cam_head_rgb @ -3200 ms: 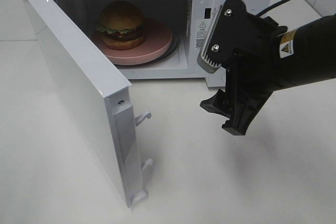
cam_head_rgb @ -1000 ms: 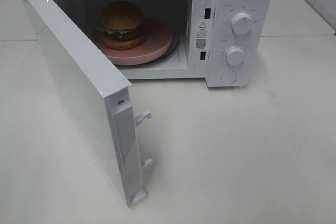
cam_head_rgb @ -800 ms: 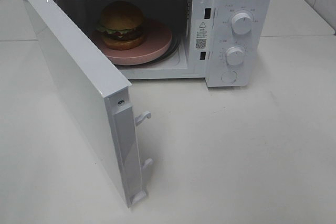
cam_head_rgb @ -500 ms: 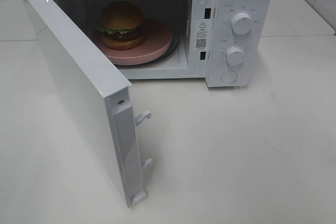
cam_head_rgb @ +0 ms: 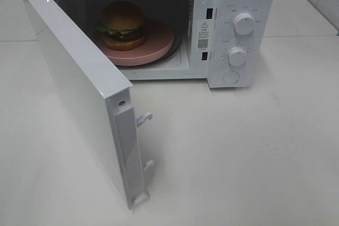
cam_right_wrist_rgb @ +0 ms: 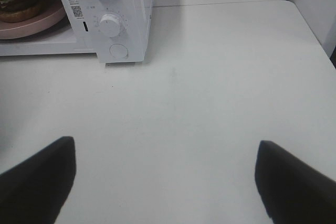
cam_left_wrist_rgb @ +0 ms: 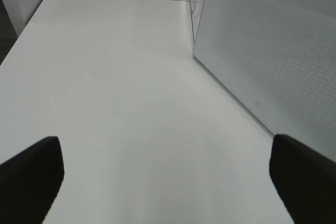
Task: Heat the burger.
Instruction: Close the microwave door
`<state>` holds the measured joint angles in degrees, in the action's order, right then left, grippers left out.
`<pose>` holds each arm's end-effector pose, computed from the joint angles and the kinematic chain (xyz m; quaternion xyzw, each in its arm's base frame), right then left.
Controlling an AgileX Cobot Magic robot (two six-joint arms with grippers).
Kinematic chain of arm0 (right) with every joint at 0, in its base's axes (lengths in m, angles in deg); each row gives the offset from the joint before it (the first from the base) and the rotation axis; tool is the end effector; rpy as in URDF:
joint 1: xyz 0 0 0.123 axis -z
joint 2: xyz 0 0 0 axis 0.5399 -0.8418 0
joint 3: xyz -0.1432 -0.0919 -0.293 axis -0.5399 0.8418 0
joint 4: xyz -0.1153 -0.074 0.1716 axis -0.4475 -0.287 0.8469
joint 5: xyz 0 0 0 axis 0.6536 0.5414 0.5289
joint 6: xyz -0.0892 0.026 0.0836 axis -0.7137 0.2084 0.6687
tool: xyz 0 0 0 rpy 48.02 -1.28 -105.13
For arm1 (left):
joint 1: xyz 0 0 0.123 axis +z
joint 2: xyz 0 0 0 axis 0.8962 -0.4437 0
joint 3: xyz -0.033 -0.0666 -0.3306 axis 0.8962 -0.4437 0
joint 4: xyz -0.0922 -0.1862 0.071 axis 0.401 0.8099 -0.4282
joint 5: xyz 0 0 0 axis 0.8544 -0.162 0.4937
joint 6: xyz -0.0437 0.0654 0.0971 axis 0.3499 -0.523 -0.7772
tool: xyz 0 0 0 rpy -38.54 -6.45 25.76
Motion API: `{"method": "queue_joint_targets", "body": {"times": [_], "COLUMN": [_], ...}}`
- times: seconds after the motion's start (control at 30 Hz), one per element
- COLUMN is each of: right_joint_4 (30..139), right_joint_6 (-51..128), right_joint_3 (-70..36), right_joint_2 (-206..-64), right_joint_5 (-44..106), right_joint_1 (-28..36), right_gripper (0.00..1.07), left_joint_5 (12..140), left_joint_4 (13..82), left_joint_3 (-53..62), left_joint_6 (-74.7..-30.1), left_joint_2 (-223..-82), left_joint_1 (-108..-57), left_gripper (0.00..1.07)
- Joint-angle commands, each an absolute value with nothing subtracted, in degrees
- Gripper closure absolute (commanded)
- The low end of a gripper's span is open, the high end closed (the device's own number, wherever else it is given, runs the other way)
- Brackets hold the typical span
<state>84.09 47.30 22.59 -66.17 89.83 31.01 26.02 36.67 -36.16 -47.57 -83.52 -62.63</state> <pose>-0.0524 -0.0016 0.2538 0.0195 0.8296 0.0293 0.5573 -0.0602 -0.0078 0.2499 -0.0136 0.8483 -0.0310 0.5284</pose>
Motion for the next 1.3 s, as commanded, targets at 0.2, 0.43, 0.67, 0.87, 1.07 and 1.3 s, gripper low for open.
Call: {"method": "queue_joint_targets", "body": {"times": [0.2,0.43,0.67,0.87,1.07,1.3], "right_joint_4": [84.09,84.09,84.09,84.09,84.09,84.09], "right_joint_6": [47.75,47.75,47.70,47.70,47.70,47.70], "right_joint_3": [22.71,22.71,22.71,22.71,22.71,22.71], "right_joint_2": [-64.73,-64.73,-64.73,-64.73,-64.73,-64.73], "right_joint_5": [89.26,89.26,89.26,89.26,89.26,89.26], "right_joint_1": [31.30,31.30,31.30,31.24,31.24,31.24], "right_gripper": [0.30,0.51,0.63,0.66,0.66,0.66], "left_joint_5": [25.85,25.85,25.85,25.85,25.85,25.85], "left_joint_4": [36.84,36.84,36.84,36.84,36.84,36.84], "left_joint_3": [-36.16,-36.16,-36.16,-36.16,-36.16,-36.16], "left_joint_6": [-47.57,-47.57,-47.57,-47.57,-47.57,-47.57], "left_joint_2": [-83.18,-83.18,-83.18,-83.18,-83.18,-83.18], "left_joint_1": [-62.69,-62.69,-62.69,-62.69,-62.69,-62.69], "left_gripper": [0.06,0.06,0.06,0.06,0.06,0.06]}}
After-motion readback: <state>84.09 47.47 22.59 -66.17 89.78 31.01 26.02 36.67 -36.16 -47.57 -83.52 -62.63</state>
